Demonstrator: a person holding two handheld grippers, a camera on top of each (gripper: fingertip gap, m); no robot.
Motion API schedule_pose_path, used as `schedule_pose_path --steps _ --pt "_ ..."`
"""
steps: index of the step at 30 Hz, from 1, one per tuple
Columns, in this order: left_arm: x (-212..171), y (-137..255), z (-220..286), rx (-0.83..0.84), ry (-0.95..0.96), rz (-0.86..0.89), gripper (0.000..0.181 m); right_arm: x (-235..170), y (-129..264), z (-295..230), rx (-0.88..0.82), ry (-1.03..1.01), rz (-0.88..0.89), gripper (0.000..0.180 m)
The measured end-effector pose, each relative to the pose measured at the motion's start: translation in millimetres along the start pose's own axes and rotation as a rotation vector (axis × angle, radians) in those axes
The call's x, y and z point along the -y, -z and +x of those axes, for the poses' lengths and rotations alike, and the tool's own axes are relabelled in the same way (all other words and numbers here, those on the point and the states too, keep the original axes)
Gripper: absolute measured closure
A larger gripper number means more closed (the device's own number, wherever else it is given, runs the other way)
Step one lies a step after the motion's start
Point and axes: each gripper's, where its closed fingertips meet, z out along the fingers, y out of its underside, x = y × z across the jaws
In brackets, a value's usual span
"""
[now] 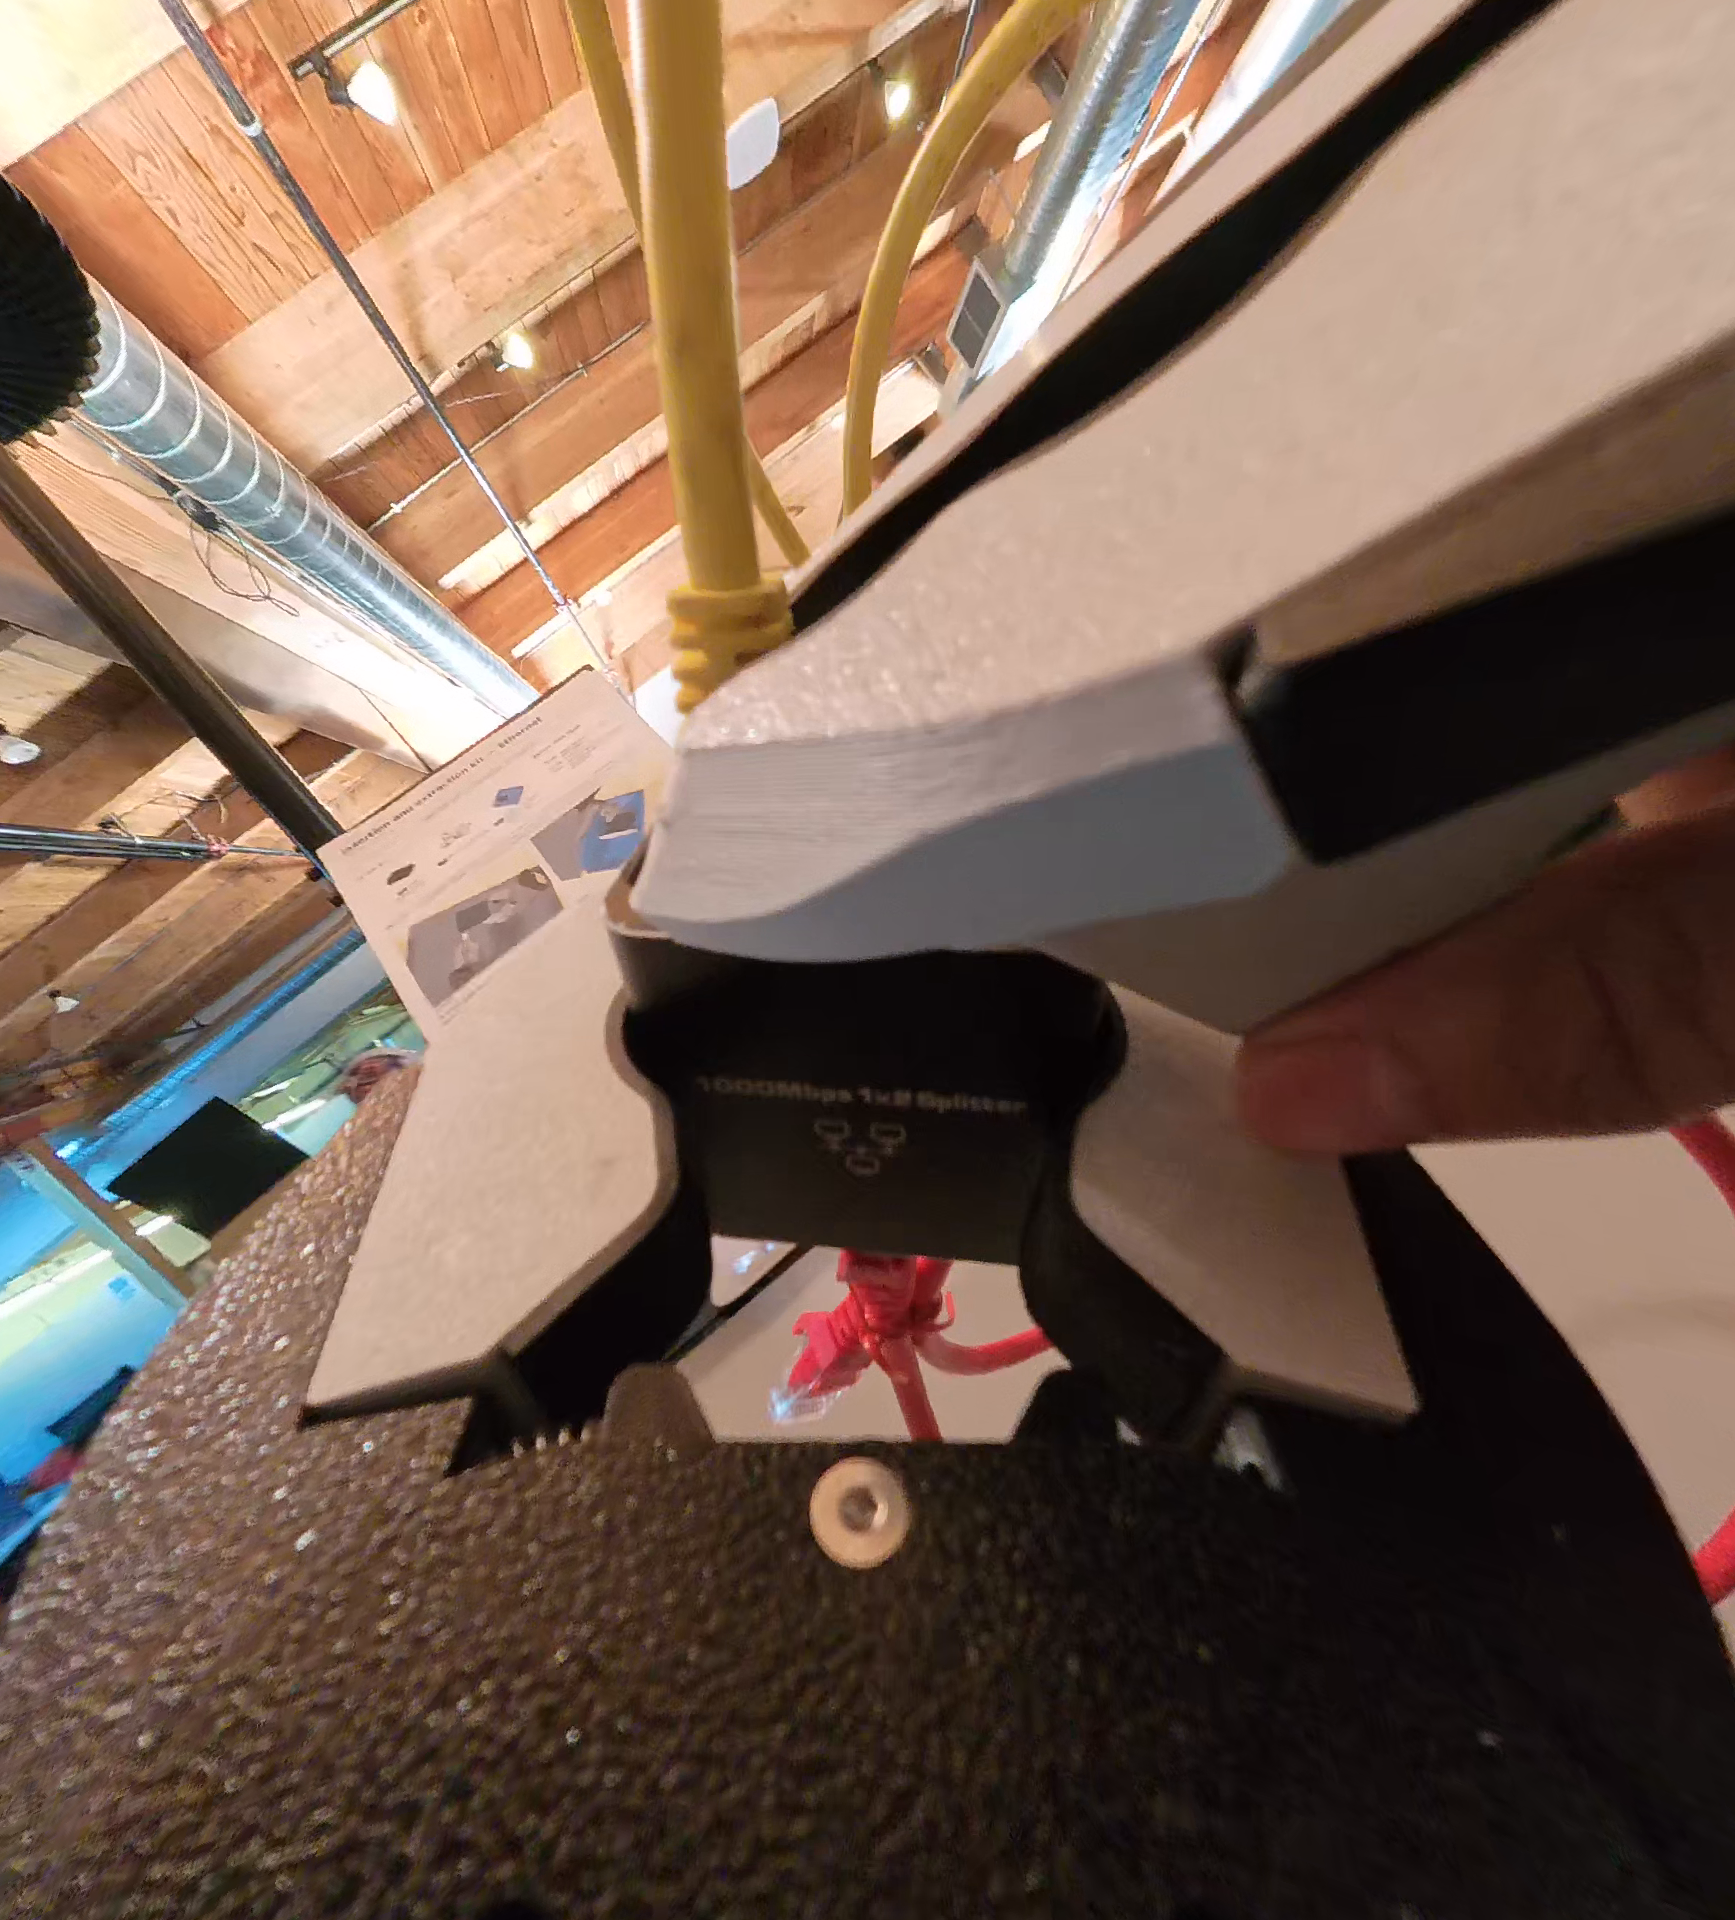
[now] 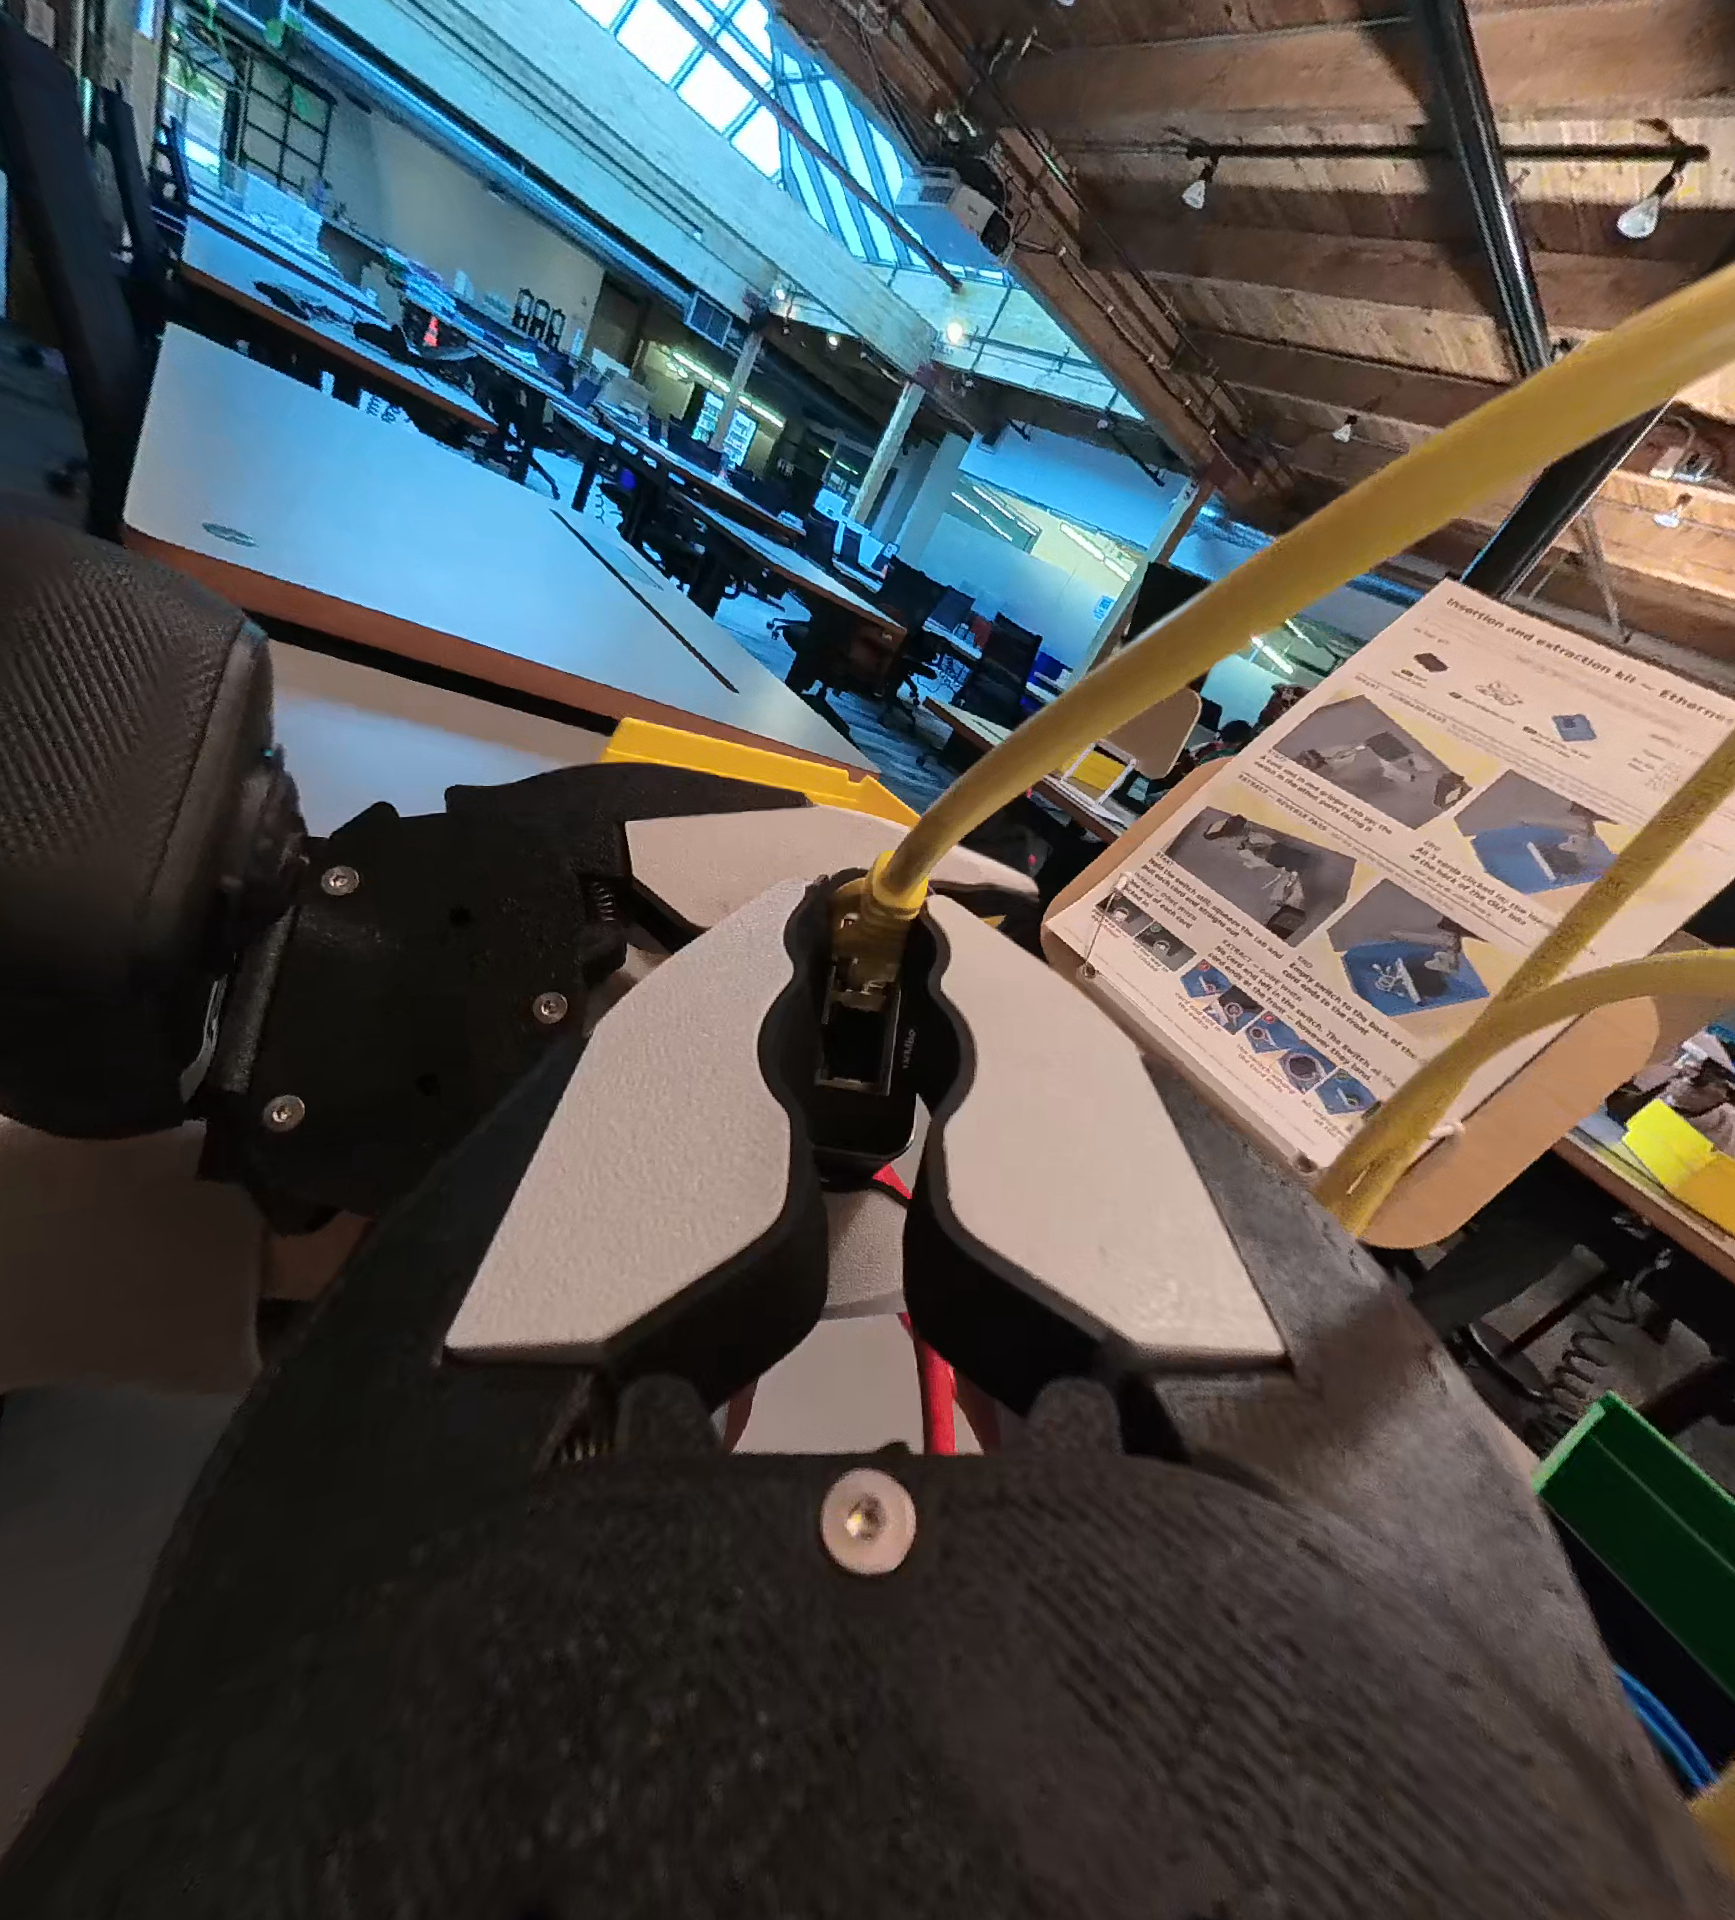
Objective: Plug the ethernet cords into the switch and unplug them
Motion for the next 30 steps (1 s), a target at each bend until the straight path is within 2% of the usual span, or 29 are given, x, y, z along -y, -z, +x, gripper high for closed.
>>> schedule_pose_path --steps 7,10,13,17,20,22,25,30 --pt "-1.2 -3.1 4.3 -0.031 -0.02 -0.025 0.102 -1.8 3.1 7.6 0.023 -0.132 0.048 0.164" --pt "-6.3 -6.0 9.9 -0.06 0.013 -0.044 0.105 -9.1 2.1 8.2 -0.02 0.039 -0.045 0.164" --pt "-8.2 -7.3 13.8 -0.078 0.05 -0.042 0.105 -12.6 1.6 8.4 -0.043 0.126 -0.087 0.163" --pt "-8.0 -7.2 15.0 -0.083 0.046 -0.03 0.105 -12.5 2.2 11.5 0.001 -0.094 -0.004 0.165" --pt "-11.3 -7.8 16.5 -0.094 0.069 -0.028 0.105 -16.8 0.0 9.0 -0.023 0.067 -0.091 0.163" --pt "-11.8 -8.3 16.7 -0.103 0.065 -0.019 0.105 -17.9 -0.2 9.0 -0.029 0.1 -0.114 0.163" --pt "-13.5 -9.1 19.8 -0.13 0.075 -0.017 0.105 -20.0 -0.7 11.4 -0.012 -0.008 -0.09 0.164" --pt "-21.1 -10.2 23.6 -0.175 0.138 -0.032 0.105 -27.1 -6.3 8.8 -0.022 0.095 -0.185 0.163"
